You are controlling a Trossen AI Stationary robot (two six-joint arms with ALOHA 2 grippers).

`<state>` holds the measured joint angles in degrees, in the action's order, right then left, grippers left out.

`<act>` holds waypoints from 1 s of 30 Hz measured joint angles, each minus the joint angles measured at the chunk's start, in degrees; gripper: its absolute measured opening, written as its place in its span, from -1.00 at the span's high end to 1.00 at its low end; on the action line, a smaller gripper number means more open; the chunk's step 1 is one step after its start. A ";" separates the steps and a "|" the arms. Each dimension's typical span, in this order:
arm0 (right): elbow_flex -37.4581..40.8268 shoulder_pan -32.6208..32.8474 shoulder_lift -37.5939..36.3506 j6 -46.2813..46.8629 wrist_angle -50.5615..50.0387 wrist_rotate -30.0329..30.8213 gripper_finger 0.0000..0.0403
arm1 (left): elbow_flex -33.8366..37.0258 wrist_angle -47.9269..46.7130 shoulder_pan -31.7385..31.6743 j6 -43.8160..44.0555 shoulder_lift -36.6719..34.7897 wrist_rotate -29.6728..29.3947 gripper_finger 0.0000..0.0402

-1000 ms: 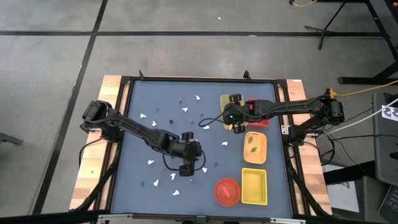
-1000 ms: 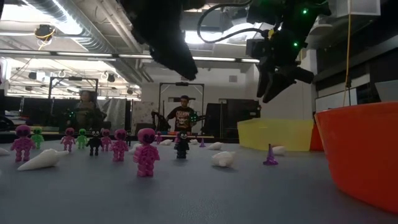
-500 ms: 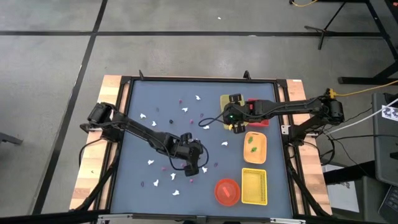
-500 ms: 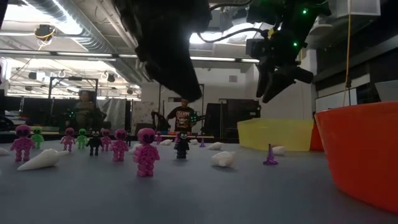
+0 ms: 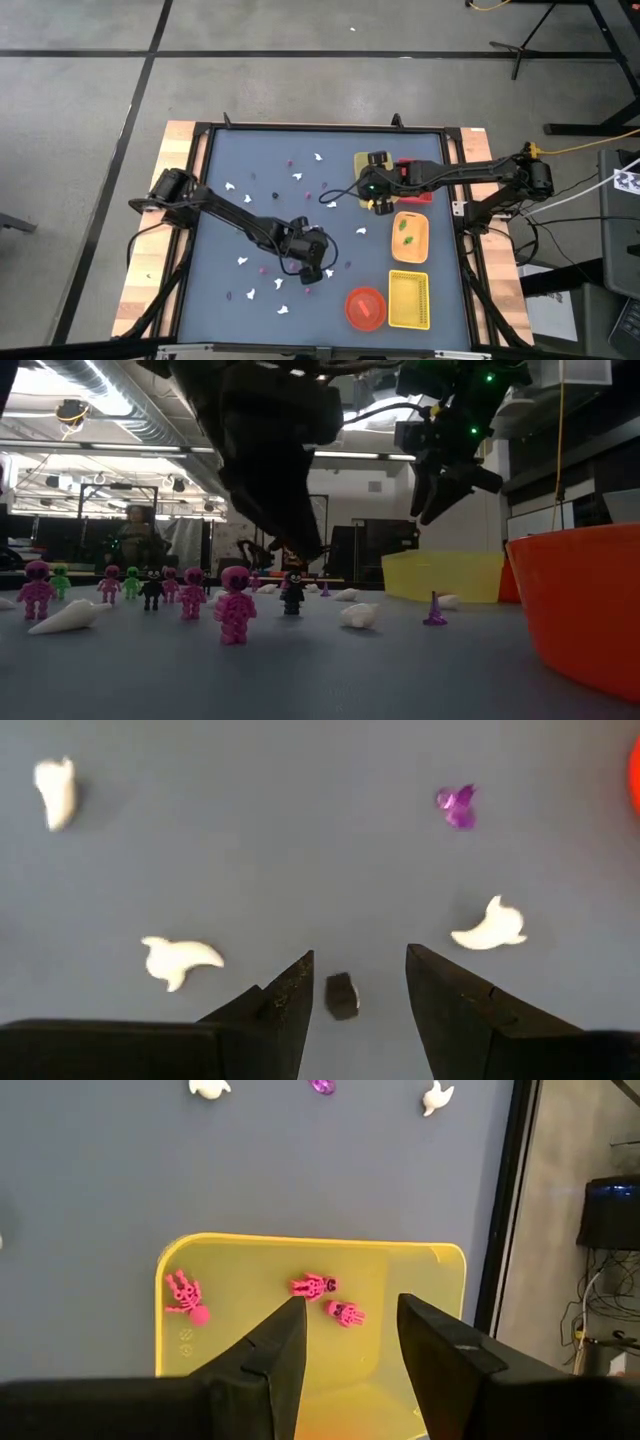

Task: Sort Halloween decoration
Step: Put the black skeleton toy into the red box

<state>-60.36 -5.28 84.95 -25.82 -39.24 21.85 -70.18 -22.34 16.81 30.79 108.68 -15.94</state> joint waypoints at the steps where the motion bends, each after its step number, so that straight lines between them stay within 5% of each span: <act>1: 0.00 0.00 0.00 0.00 0.06 -0.03 0.23 | 0.13 -0.77 0.00 0.28 0.12 0.14 0.28; 17: 0.00 0.00 0.00 0.00 0.35 -0.53 0.23 | 0.05 -1.02 0.23 1.78 3.37 0.42 0.29; 30: 0.00 0.02 0.00 0.00 0.35 -0.52 0.23 | 0.05 -0.99 0.23 1.67 3.37 0.39 0.60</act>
<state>-60.36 -5.26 84.95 -25.82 -38.89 21.32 -70.13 -23.33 17.04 32.47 112.05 -15.55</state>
